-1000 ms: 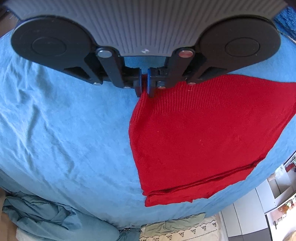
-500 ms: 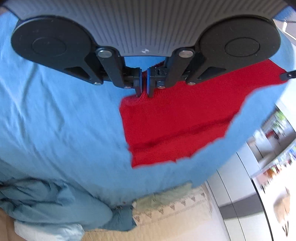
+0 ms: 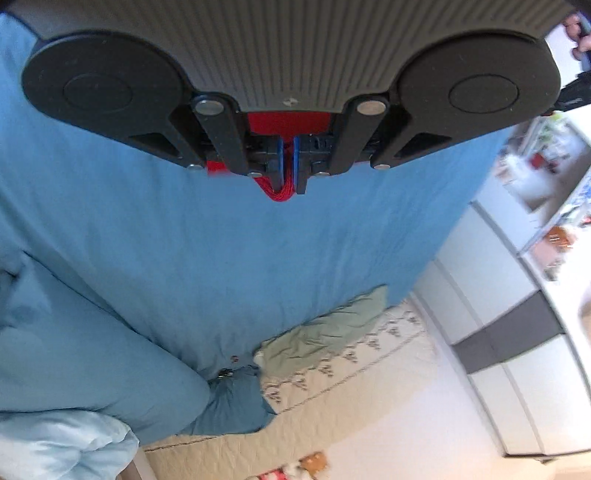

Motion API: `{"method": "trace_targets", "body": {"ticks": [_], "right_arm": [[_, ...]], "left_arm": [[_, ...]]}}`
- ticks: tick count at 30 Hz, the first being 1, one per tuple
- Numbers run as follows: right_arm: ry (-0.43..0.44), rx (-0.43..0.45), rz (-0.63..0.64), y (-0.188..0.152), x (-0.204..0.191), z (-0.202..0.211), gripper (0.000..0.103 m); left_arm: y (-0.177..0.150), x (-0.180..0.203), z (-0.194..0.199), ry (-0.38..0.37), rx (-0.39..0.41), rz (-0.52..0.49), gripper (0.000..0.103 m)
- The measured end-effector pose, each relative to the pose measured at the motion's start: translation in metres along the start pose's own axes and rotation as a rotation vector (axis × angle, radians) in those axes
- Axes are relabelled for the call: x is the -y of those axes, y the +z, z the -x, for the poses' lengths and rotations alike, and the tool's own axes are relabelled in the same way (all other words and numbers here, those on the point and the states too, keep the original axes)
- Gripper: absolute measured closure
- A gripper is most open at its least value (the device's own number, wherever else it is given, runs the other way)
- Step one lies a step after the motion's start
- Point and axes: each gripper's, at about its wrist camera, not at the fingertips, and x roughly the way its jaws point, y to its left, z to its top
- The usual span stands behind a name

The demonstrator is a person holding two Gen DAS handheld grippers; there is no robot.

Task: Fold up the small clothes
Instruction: 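Grasp the sweater hem with the left tool while the right tool grasps it too, then lift the hem with both tools and fold it over toward the collar, releasing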

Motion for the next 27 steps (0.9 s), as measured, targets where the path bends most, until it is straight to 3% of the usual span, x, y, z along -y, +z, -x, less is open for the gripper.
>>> {"method": "trace_targets", "body": {"ticks": [4, 9, 10, 11, 13, 14, 15, 17, 19, 21, 24, 27], "right_arm": [[-0.072, -0.033, 0.033, 0.000, 0.021, -0.106, 0.083], [-0.110, -0.085, 0.025, -0.014, 0.051, -0.180, 0.083], [-0.108, -0.096, 0.025, -0.014, 0.055, -0.187, 0.082], [-0.099, -0.107, 0.017, -0.013, 0.058, -0.191, 0.079], [-0.099, -0.106, 0.007, -0.011, 0.061, -0.189, 0.060], [-0.104, -0.099, 0.011, -0.009, 0.060, -0.186, 0.033], [-0.110, -0.078, 0.033, -0.007, 0.058, -0.176, 0.020], [-0.109, -0.040, 0.116, -0.007, 0.048, -0.151, 0.018], [-0.083, -0.050, 0.191, -0.015, 0.031, -0.127, 0.013], [-0.058, -0.076, 0.227, -0.031, 0.018, -0.106, 0.000], [-0.027, -0.128, 0.268, -0.067, 0.000, -0.083, 0.000], [-0.019, -0.176, 0.273, -0.102, -0.009, -0.079, 0.000]], "left_arm": [[-0.007, 0.029, -0.102, 0.049, -0.067, -0.054, 0.098], [-0.026, 0.030, -0.160, 0.088, -0.162, -0.043, 0.098], [-0.026, 0.026, -0.165, 0.084, -0.179, -0.024, 0.090], [-0.027, 0.023, -0.164, 0.083, -0.186, -0.008, 0.087], [-0.021, 0.014, -0.155, 0.086, -0.183, 0.024, 0.036], [-0.018, 0.010, -0.145, 0.089, -0.168, 0.012, 0.028], [-0.015, 0.012, -0.133, 0.094, -0.148, -0.012, 0.026], [-0.015, 0.015, -0.101, 0.078, -0.129, -0.077, 0.025], [-0.026, 0.012, -0.070, 0.025, -0.137, -0.130, 0.005], [-0.047, 0.010, -0.043, -0.032, -0.155, -0.168, 0.002], [-0.087, 0.012, -0.024, -0.055, -0.219, -0.255, 0.002], [-0.119, 0.011, -0.028, -0.047, -0.283, -0.292, 0.002]]}}
